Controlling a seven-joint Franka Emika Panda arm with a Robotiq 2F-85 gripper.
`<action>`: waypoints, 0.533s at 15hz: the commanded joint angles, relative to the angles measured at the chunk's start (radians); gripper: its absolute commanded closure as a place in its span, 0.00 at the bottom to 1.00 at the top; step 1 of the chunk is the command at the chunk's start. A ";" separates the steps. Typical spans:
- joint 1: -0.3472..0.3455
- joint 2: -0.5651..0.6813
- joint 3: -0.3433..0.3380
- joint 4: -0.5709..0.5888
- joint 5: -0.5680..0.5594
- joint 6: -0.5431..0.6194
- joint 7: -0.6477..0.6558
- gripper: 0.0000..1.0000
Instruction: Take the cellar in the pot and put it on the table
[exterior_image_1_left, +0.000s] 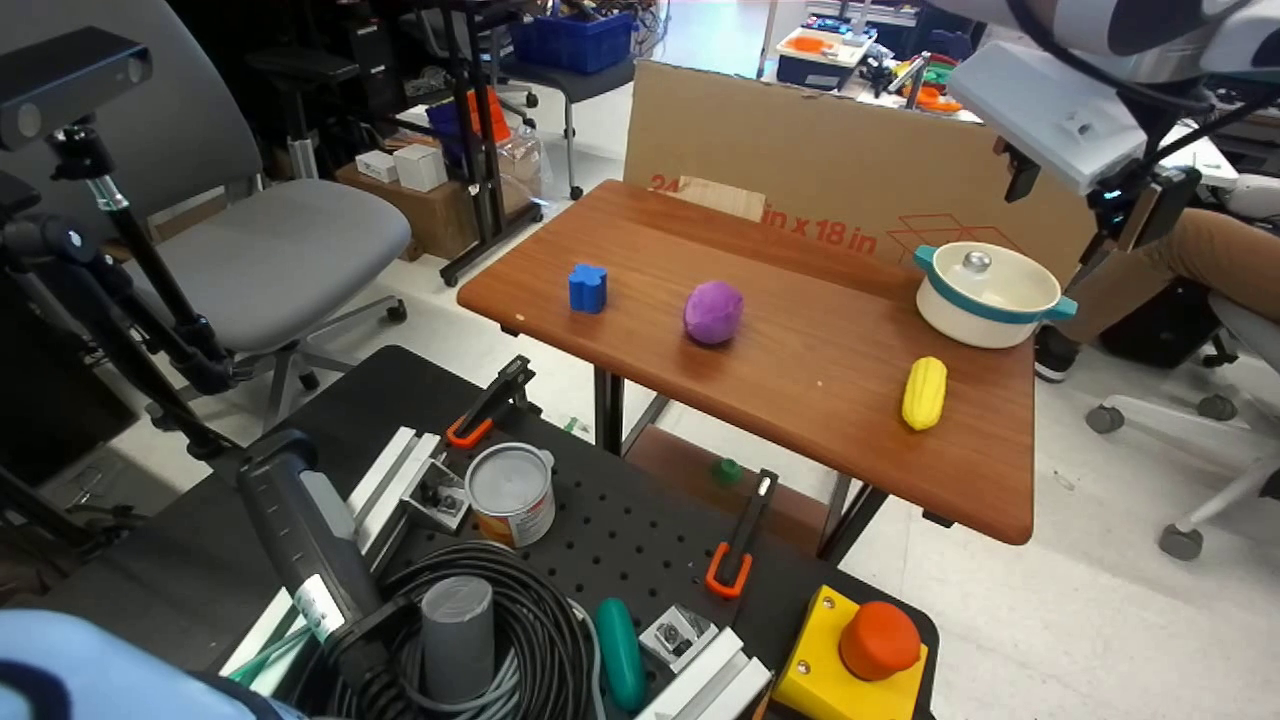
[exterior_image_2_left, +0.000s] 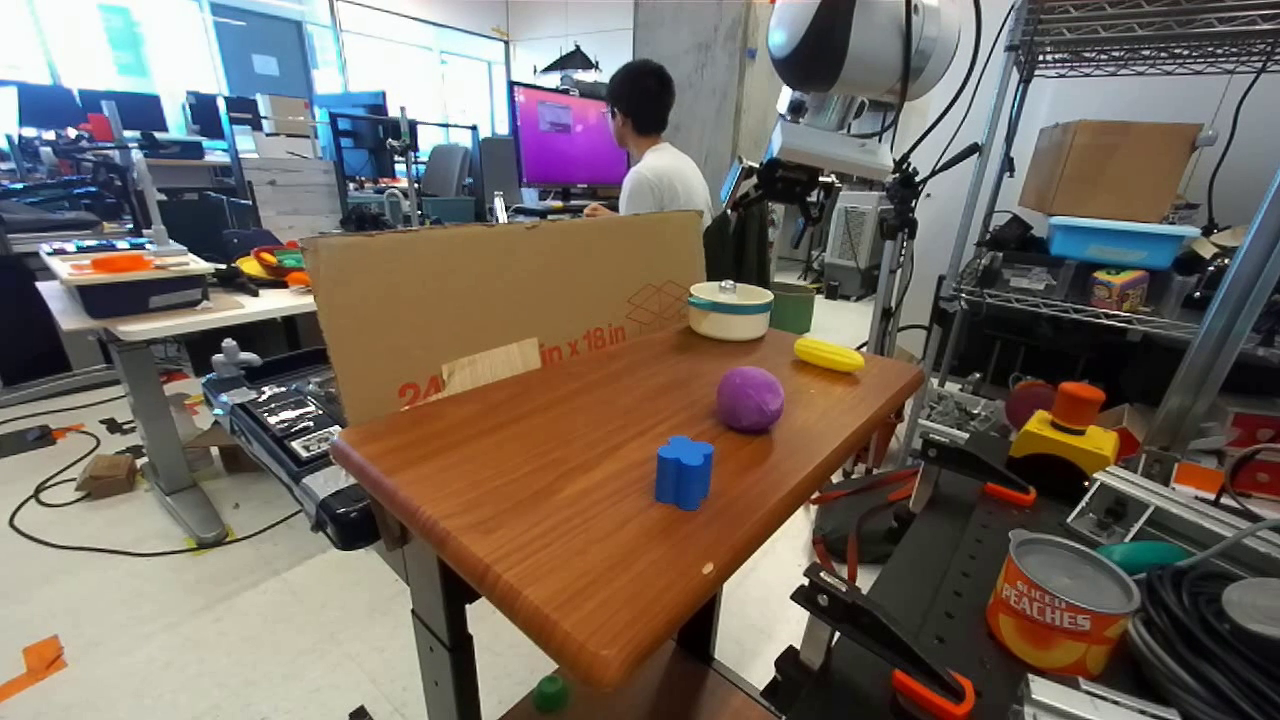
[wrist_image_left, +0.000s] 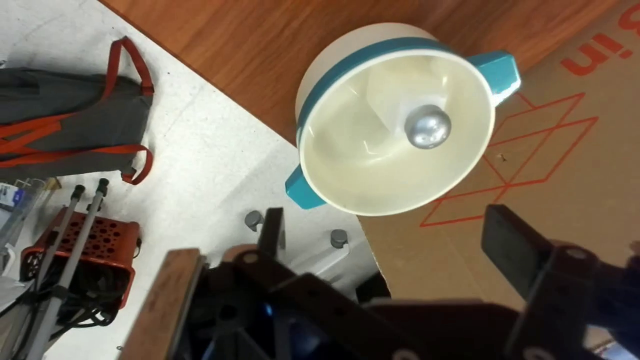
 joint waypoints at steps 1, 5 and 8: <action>0.024 0.063 -0.016 0.058 -0.038 -0.005 0.057 0.00; 0.041 0.104 -0.008 0.117 -0.031 -0.023 0.085 0.00; 0.058 0.133 -0.011 0.152 -0.034 -0.032 0.107 0.00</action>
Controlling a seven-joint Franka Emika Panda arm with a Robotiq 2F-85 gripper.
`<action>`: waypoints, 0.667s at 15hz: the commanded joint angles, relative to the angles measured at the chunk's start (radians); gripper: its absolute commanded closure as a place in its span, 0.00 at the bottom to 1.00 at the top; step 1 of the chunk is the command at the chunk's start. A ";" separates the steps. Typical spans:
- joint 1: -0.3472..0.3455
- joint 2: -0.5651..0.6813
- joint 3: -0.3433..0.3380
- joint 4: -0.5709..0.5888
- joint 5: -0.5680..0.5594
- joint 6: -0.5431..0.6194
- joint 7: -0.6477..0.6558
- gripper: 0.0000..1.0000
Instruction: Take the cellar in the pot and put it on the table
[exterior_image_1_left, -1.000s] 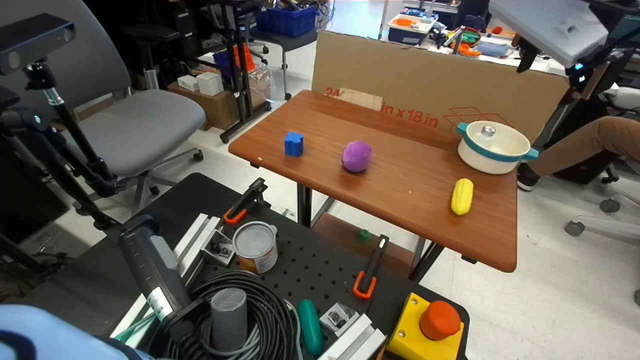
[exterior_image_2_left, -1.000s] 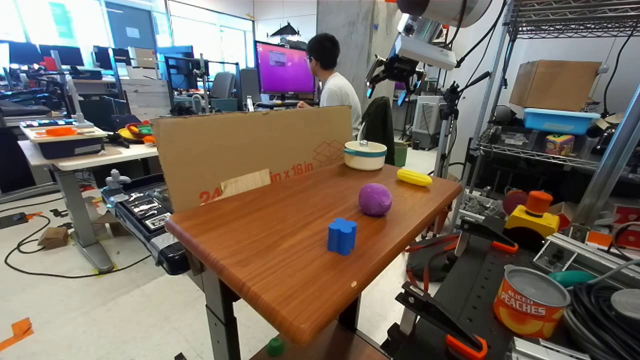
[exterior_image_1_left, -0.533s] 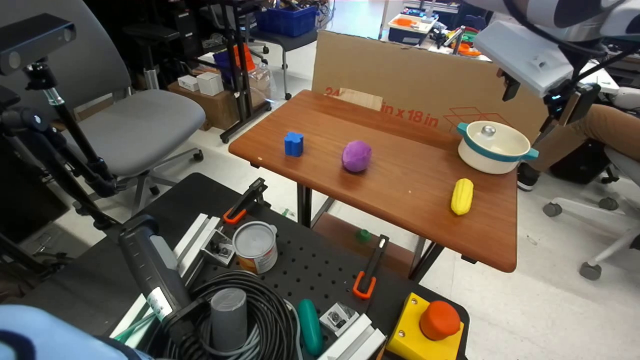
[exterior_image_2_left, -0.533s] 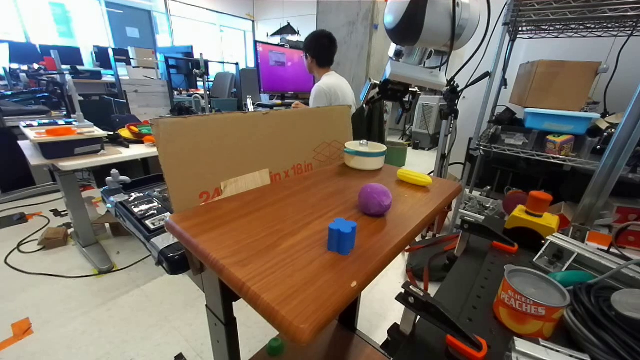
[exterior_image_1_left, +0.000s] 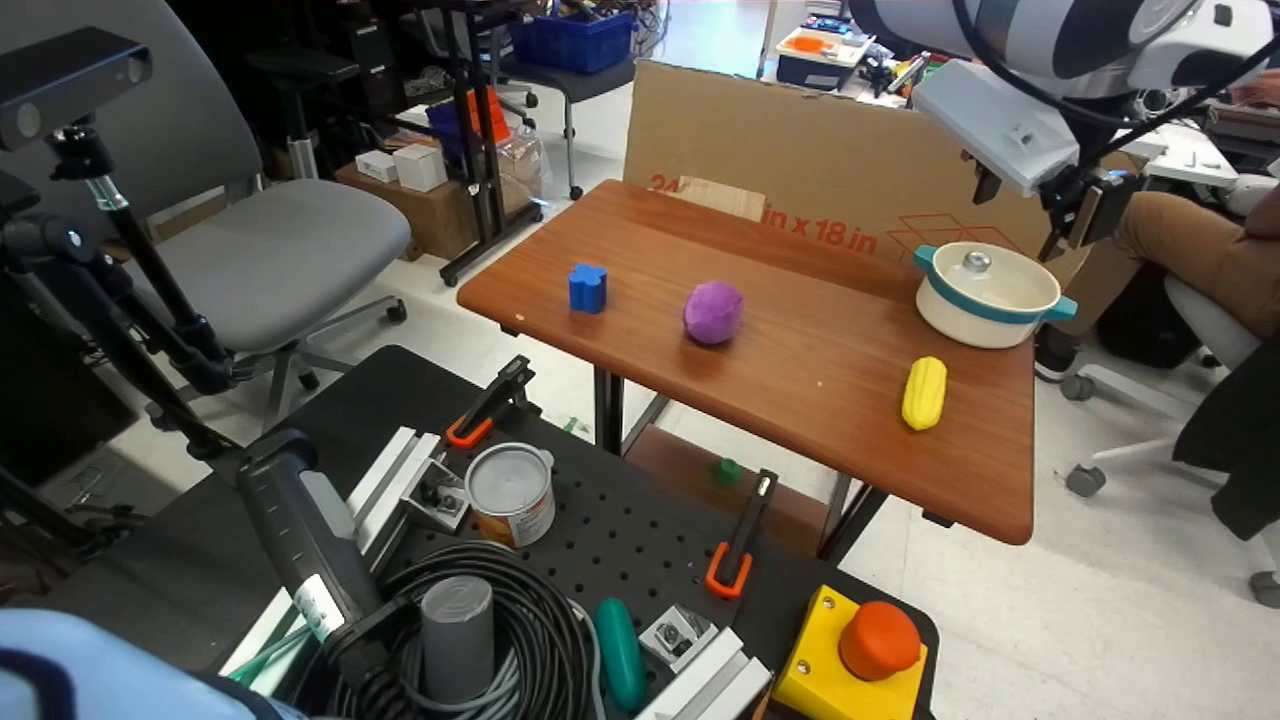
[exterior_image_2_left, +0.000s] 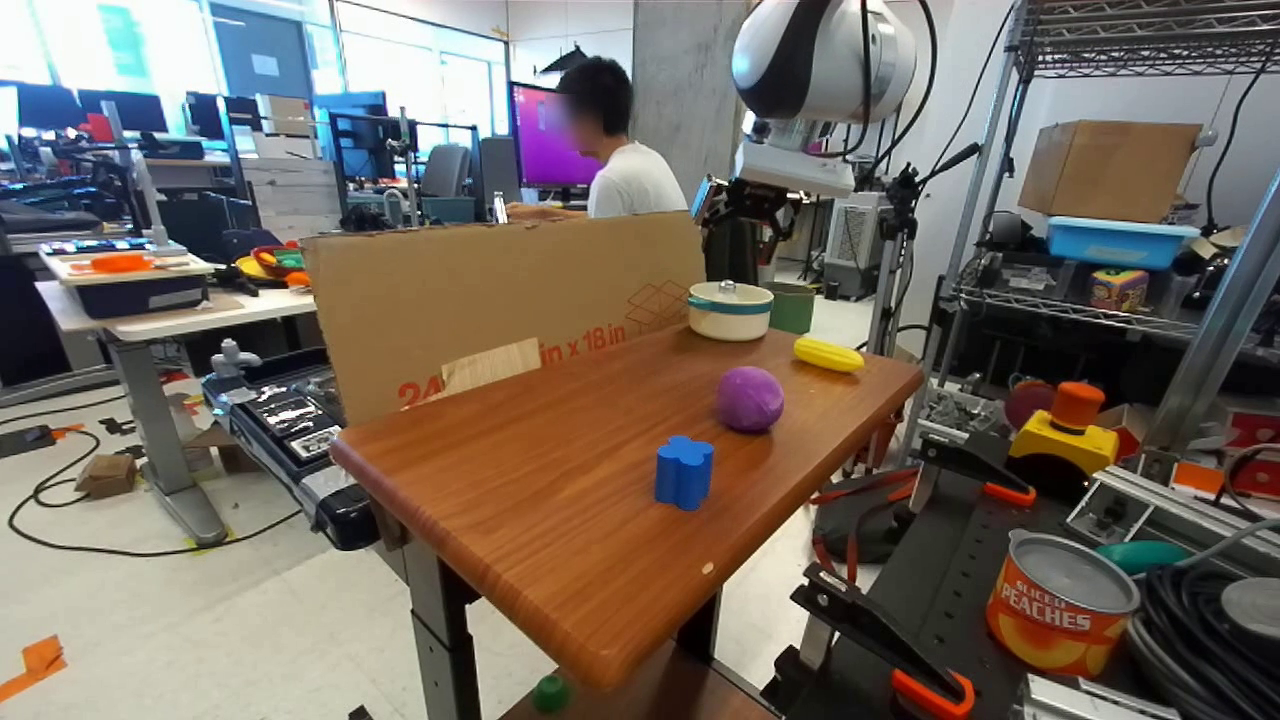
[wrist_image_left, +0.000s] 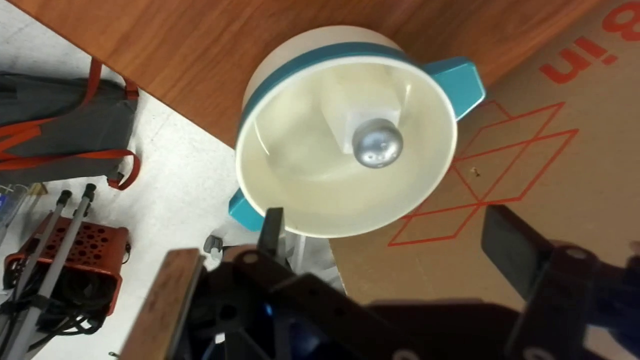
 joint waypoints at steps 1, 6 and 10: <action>0.021 0.046 -0.013 0.066 -0.022 -0.028 0.045 0.00; 0.036 0.091 -0.028 0.092 -0.028 -0.033 0.066 0.00; 0.042 0.114 -0.038 0.107 -0.032 -0.042 0.077 0.26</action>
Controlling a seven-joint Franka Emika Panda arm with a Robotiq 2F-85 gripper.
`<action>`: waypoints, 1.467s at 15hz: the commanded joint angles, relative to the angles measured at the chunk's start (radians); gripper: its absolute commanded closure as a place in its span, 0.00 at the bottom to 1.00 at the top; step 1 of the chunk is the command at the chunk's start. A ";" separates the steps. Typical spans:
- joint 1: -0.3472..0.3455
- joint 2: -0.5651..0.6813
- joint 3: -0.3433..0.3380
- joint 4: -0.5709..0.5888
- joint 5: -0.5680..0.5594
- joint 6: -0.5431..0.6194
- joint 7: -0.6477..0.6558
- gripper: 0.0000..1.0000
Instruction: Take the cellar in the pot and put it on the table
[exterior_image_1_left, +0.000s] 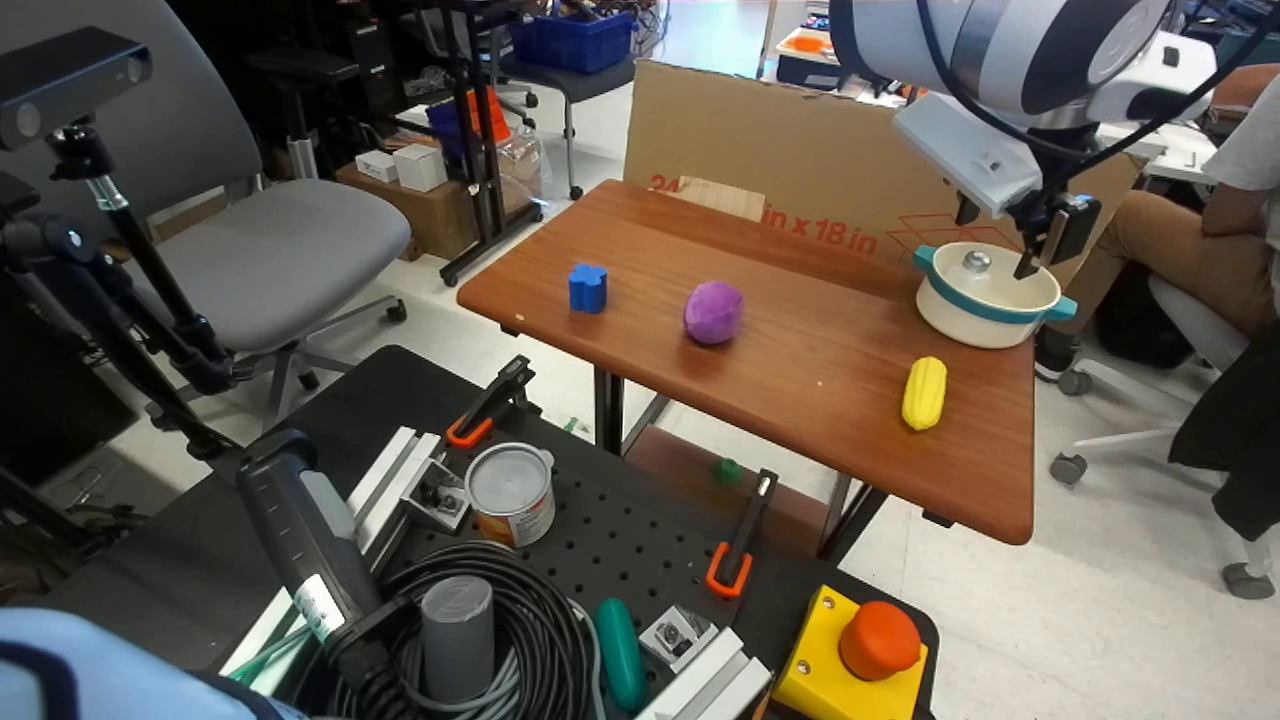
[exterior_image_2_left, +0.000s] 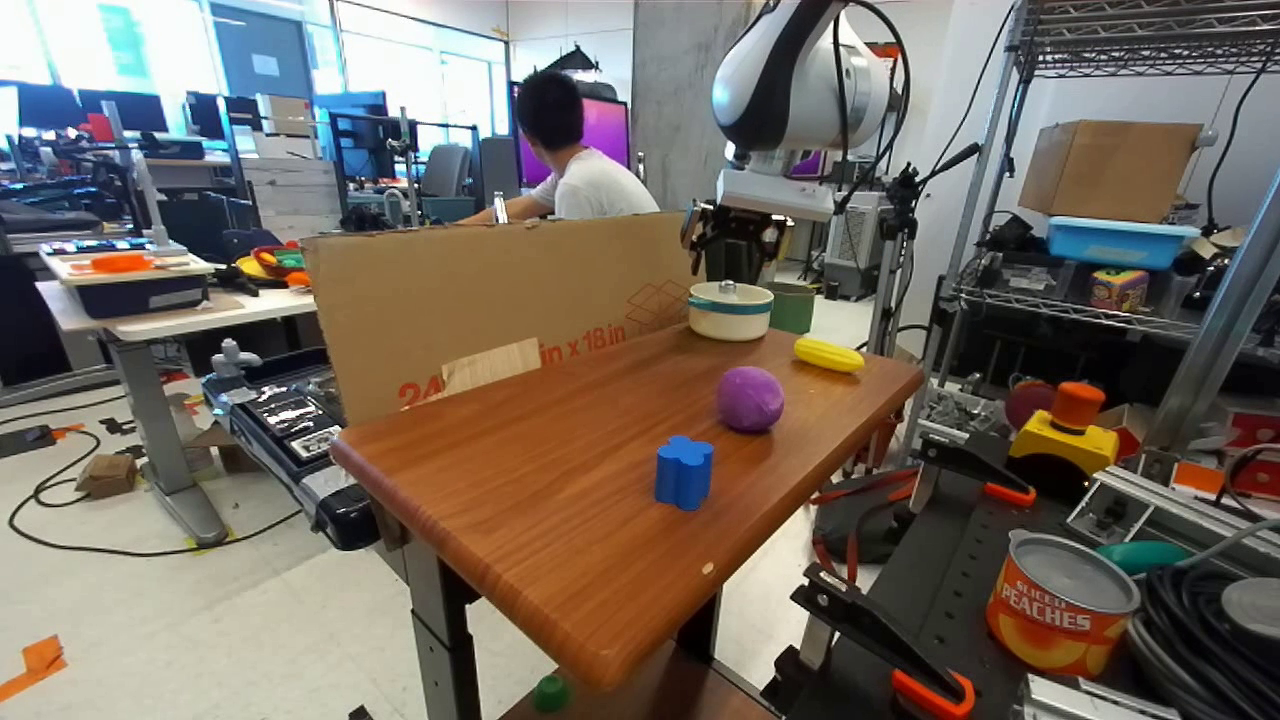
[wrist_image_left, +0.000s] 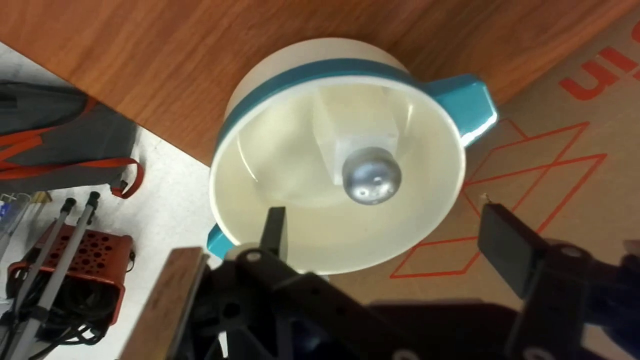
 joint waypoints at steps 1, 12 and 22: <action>0.020 0.031 -0.028 0.046 -0.027 -0.041 0.036 0.35; 0.092 0.017 -0.117 0.119 -0.098 -0.155 0.173 0.92; 0.160 -0.298 0.028 -0.046 -0.117 -0.194 0.120 0.92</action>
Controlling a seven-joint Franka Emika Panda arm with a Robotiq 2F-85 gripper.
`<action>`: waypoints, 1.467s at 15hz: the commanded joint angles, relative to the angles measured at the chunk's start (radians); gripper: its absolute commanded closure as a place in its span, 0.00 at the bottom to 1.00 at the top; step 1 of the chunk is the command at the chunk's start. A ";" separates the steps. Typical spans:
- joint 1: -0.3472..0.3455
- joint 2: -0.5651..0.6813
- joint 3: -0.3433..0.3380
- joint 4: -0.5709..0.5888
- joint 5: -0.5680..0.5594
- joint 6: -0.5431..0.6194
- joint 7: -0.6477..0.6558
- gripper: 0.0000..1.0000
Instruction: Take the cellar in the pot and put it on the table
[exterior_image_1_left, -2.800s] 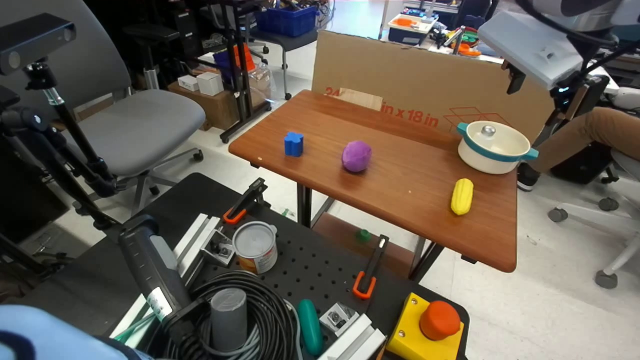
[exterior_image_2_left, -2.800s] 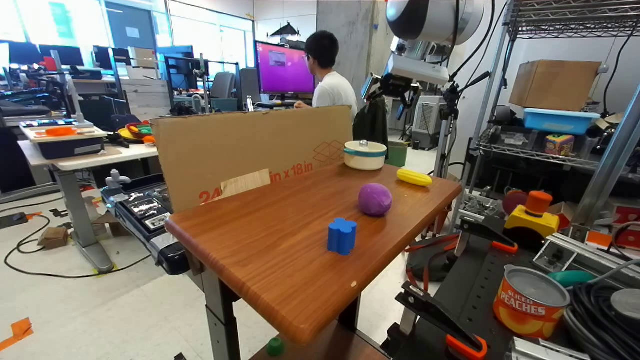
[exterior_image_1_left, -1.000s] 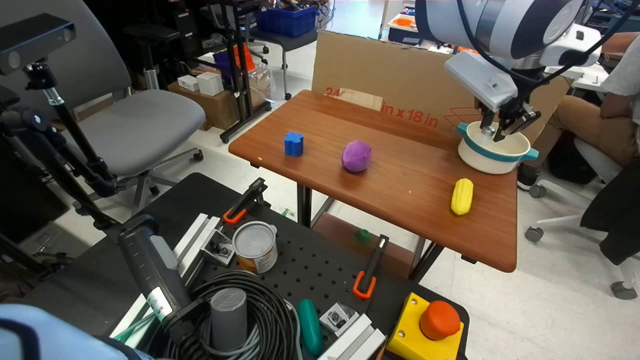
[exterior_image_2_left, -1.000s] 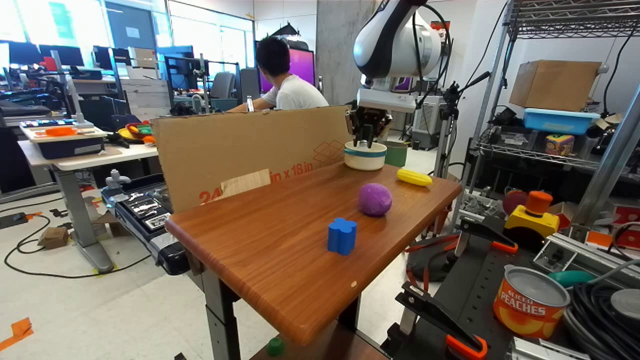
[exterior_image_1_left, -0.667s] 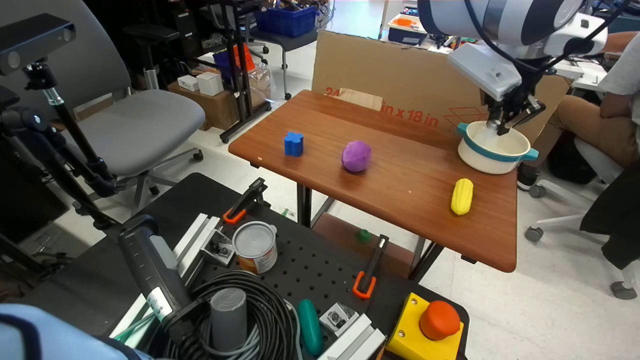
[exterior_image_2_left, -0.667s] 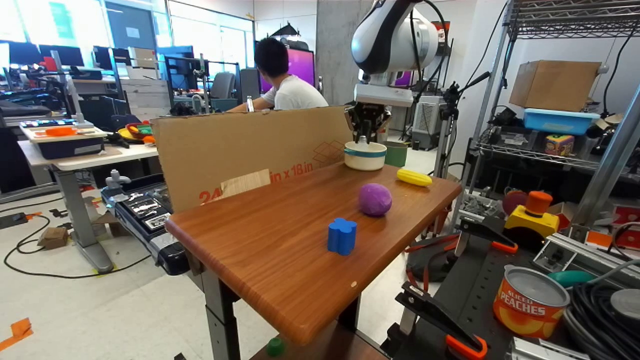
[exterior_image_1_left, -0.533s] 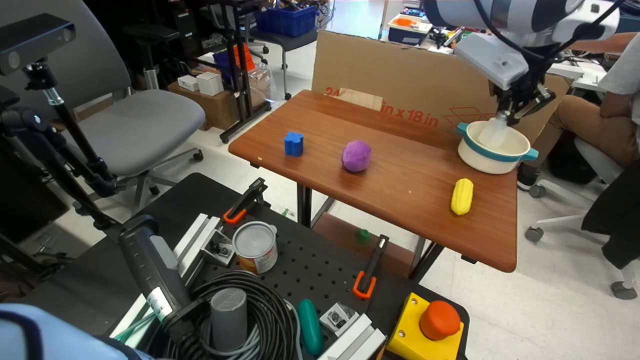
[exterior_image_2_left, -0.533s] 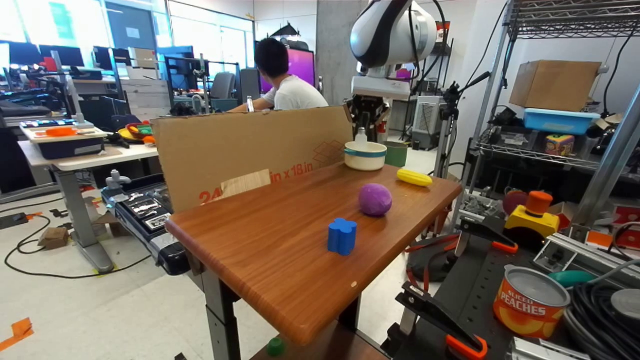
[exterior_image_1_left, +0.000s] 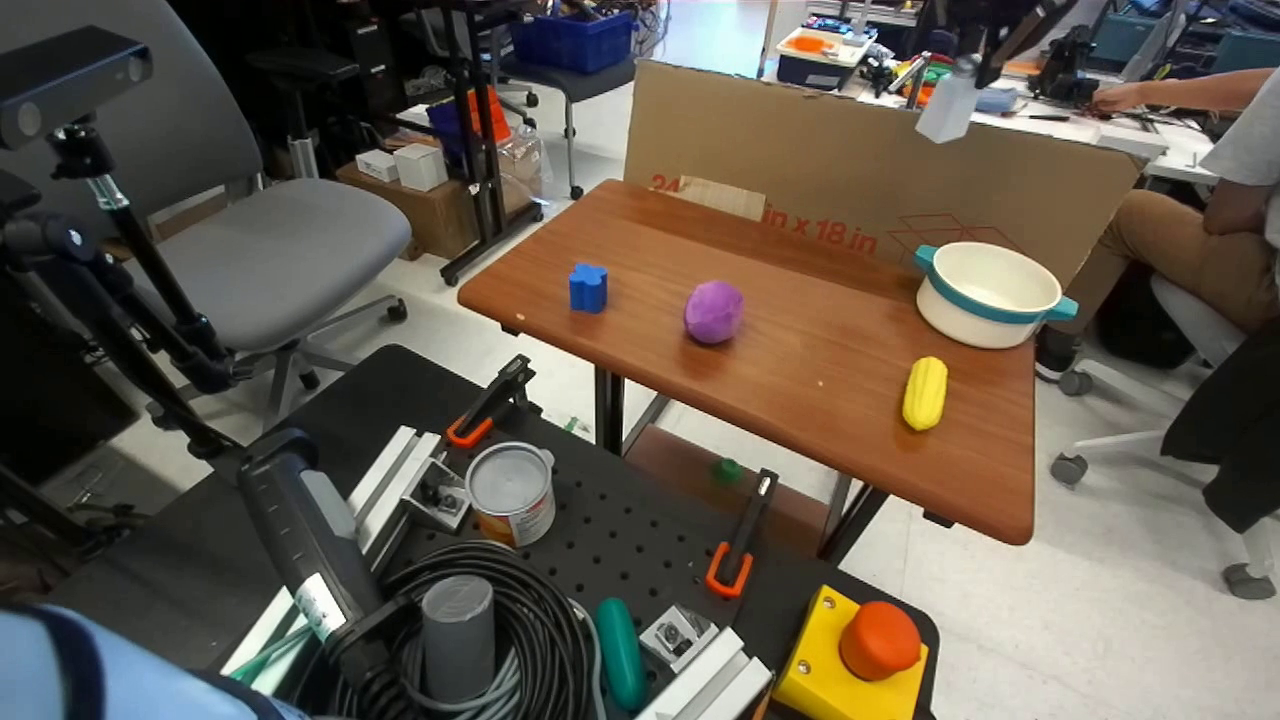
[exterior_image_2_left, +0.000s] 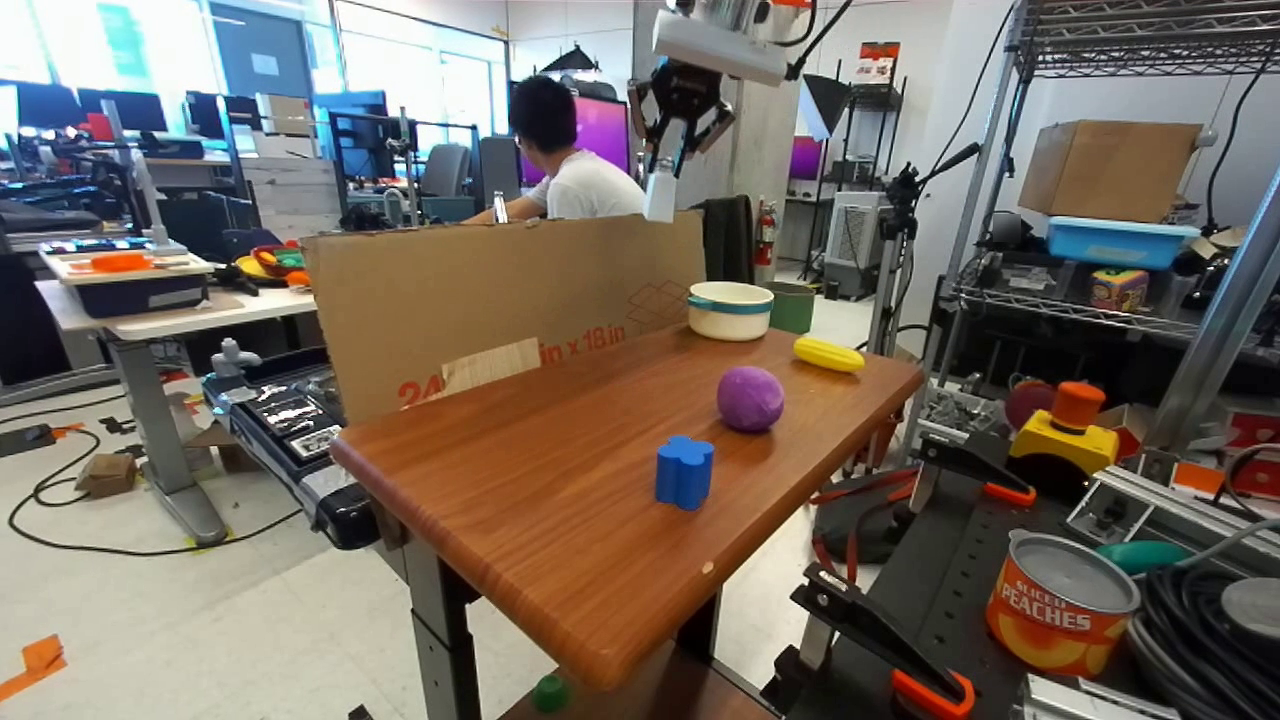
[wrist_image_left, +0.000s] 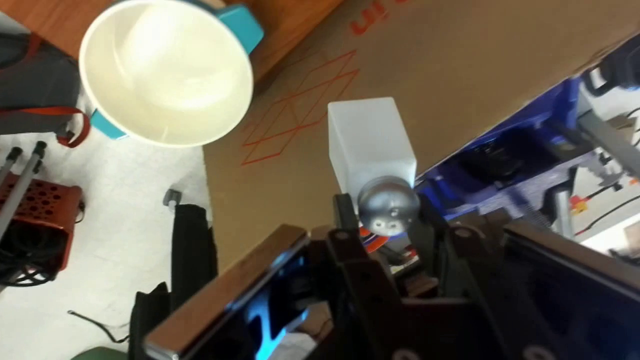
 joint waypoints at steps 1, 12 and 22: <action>-0.013 -0.108 0.097 -0.129 0.009 -0.032 -0.053 0.92; -0.071 -0.054 0.135 -0.299 -0.012 0.020 -0.134 0.92; -0.111 0.024 0.117 -0.329 0.001 0.097 -0.154 0.92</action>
